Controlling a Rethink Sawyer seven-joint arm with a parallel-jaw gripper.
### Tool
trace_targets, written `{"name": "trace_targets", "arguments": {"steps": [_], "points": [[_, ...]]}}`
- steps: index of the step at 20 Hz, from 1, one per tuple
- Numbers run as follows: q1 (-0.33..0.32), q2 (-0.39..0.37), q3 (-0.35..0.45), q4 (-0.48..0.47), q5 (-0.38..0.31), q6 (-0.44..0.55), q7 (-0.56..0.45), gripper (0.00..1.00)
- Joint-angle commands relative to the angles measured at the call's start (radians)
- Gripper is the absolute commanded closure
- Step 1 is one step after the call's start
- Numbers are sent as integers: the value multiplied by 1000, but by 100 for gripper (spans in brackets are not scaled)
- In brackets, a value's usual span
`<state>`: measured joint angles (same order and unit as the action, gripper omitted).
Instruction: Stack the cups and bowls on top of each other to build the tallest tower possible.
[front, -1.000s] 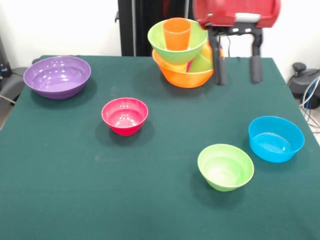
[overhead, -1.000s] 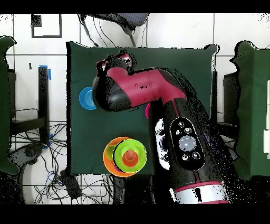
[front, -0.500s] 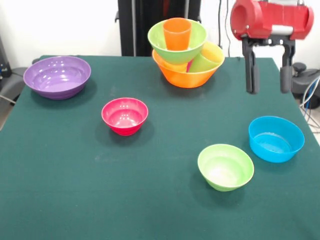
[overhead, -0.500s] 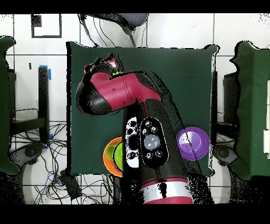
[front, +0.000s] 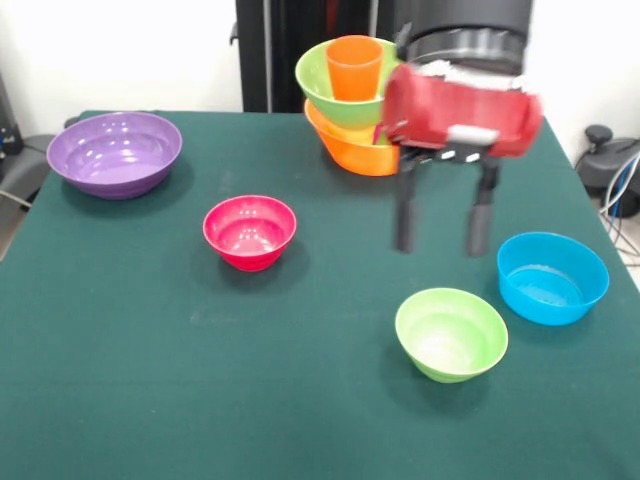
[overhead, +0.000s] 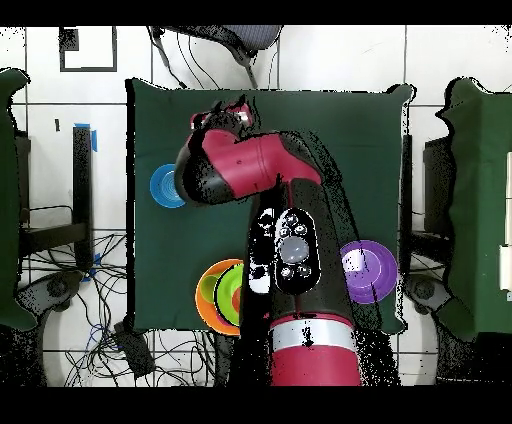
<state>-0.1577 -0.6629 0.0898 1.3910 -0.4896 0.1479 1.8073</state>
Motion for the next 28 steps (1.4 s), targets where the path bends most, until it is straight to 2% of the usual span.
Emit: {"name": "trace_targets", "arguments": {"steps": [1, 10, 17, 20, 21, 24, 28], "points": [[9, 101, -93, -110, -5, 8, 125, 0], [-5, 131, -104, -148, 10, -7, 104, 0], [-36, 132, -62, -128, 10, -1, 73, 0], [-121, 110, 58, -56, 1, 112, -67, 0], [-138, 105, 76, -37, 2, 135, -90, 0], [-251, 68, 202, 69, 36, 268, -213, 0], [-336, 51, 289, 128, 83, 431, -290, 0]]}}
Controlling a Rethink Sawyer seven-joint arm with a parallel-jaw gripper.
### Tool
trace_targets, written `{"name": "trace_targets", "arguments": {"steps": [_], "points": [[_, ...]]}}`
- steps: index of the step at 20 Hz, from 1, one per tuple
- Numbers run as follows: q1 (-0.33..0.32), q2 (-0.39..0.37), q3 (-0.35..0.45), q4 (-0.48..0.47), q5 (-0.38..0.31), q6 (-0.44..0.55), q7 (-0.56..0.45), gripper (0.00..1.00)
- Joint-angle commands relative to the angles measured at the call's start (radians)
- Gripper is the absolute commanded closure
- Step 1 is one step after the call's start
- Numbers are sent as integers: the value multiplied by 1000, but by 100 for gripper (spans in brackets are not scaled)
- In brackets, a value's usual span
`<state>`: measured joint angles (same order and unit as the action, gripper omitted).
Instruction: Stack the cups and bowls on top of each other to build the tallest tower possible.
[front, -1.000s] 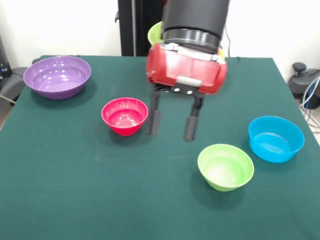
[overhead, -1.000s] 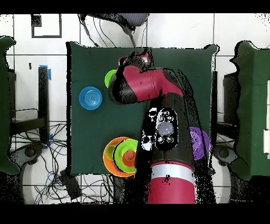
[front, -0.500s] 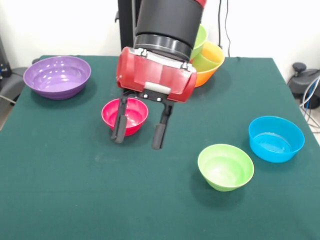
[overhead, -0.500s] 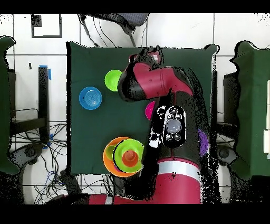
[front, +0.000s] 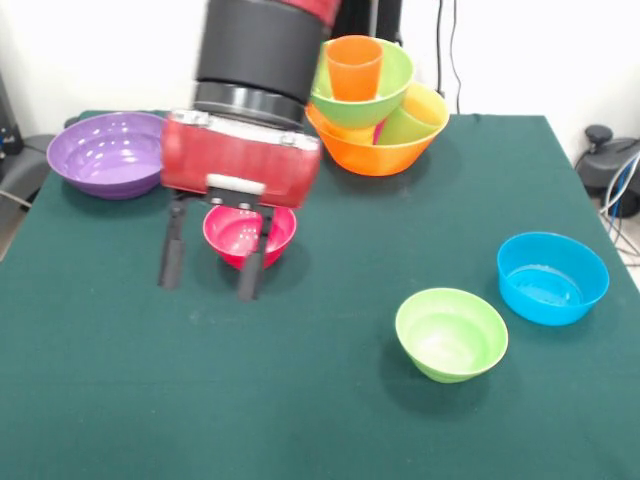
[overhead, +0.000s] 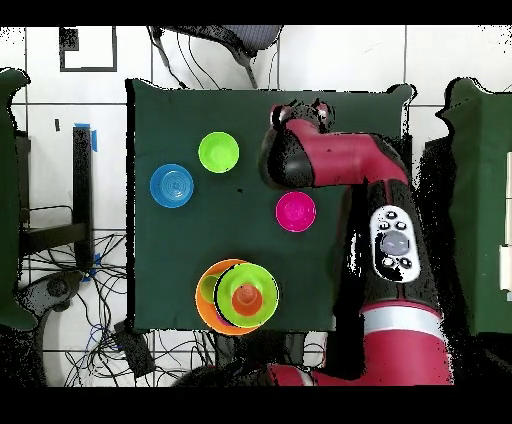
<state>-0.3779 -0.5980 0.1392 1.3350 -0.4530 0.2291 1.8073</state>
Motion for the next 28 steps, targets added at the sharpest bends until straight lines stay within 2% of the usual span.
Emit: {"name": "trace_targets", "arguments": {"steps": [1, 8, 12, 19, 23, 28], "points": [[-126, -15, 251, 189, 50, 369, -293, 0], [-174, -2, 310, 194, 56, 493, -278, 0], [-180, 8, 329, 186, 31, 520, -269, 0], [-191, 23, 353, 174, 3, 526, -247, 0], [-198, 41, 353, 171, -30, 502, -242, 0], [-237, 76, 363, 194, -77, 454, -265, 0]]}}
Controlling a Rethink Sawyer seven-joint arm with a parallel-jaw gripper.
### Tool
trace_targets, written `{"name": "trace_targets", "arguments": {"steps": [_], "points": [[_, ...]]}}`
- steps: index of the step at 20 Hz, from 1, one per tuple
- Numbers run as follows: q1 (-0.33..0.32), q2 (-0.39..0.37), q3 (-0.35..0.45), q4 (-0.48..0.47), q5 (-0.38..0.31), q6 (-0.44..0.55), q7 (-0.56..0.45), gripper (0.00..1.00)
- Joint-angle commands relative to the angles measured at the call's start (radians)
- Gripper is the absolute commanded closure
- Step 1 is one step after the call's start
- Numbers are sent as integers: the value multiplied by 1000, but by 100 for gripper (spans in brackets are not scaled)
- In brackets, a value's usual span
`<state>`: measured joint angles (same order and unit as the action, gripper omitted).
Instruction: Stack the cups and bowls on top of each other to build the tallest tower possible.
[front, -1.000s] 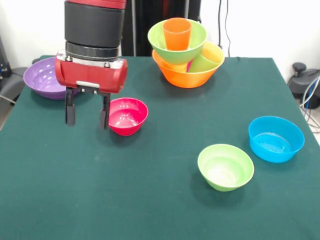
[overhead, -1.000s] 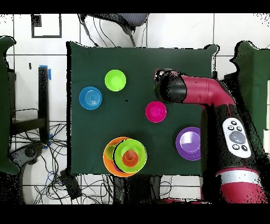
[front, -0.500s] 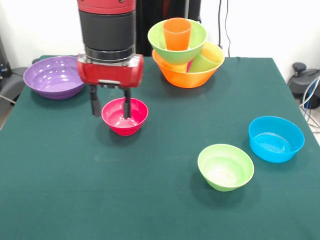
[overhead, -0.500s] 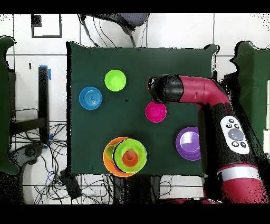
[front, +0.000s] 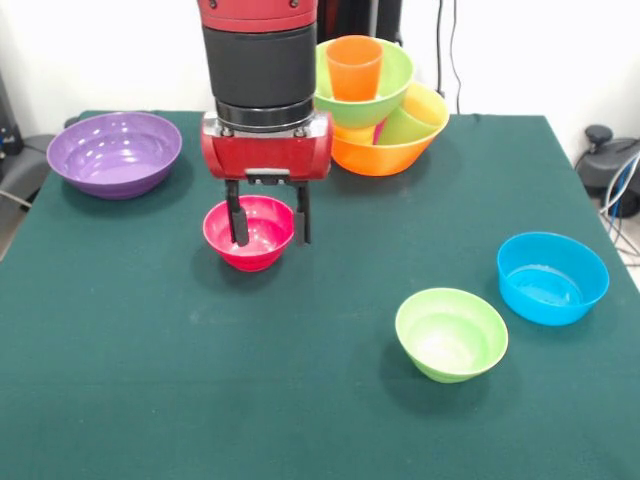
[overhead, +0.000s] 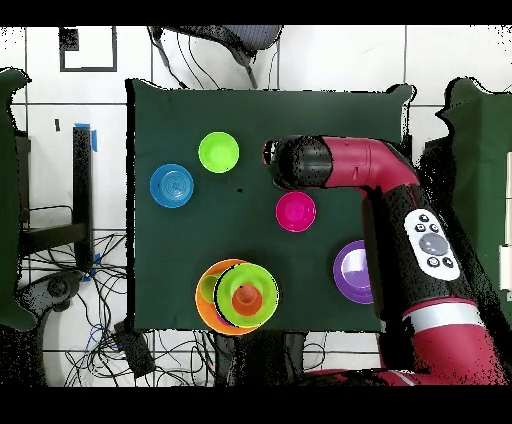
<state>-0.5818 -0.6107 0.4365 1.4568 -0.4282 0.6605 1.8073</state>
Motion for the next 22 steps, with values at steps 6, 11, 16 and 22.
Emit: {"name": "trace_targets", "arguments": {"steps": [6, 11, 16, 22], "points": [[-32, 118, 31, 58, -134, 62, -216, 0], [-15, 128, -9, 38, -129, 149, -169, 0], [22, 139, -52, -1, -138, 239, -156, 0], [25, 135, -49, 0, -141, 250, -149, 0]]}}
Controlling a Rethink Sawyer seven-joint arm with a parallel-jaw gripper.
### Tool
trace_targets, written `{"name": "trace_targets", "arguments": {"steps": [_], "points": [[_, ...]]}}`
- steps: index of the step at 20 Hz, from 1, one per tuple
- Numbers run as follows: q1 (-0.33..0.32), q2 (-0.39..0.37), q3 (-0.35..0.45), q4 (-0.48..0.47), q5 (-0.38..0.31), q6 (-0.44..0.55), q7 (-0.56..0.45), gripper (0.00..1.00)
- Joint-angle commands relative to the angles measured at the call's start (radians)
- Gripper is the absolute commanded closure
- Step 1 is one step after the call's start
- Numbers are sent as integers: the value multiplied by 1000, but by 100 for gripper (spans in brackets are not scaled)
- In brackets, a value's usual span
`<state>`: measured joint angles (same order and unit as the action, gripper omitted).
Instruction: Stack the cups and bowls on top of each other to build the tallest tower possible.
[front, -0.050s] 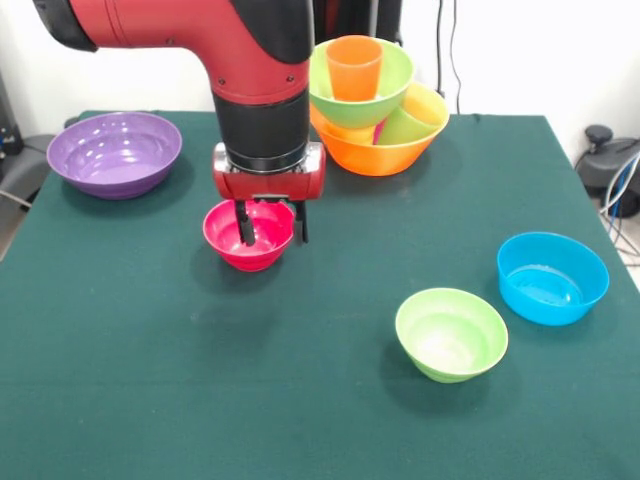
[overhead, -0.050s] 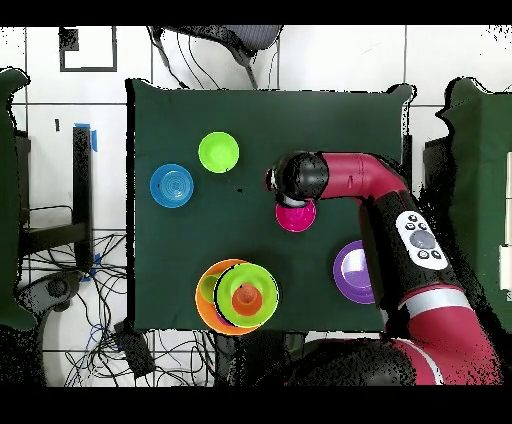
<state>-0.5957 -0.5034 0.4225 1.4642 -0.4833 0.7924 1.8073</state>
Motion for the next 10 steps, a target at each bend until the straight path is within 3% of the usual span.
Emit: {"name": "trace_targets", "arguments": {"steps": [1, 10], "points": [[39, 27, -33, -7, -87, 119, -147, 0], [37, 18, -41, 3, -101, 105, -127, 0]]}}
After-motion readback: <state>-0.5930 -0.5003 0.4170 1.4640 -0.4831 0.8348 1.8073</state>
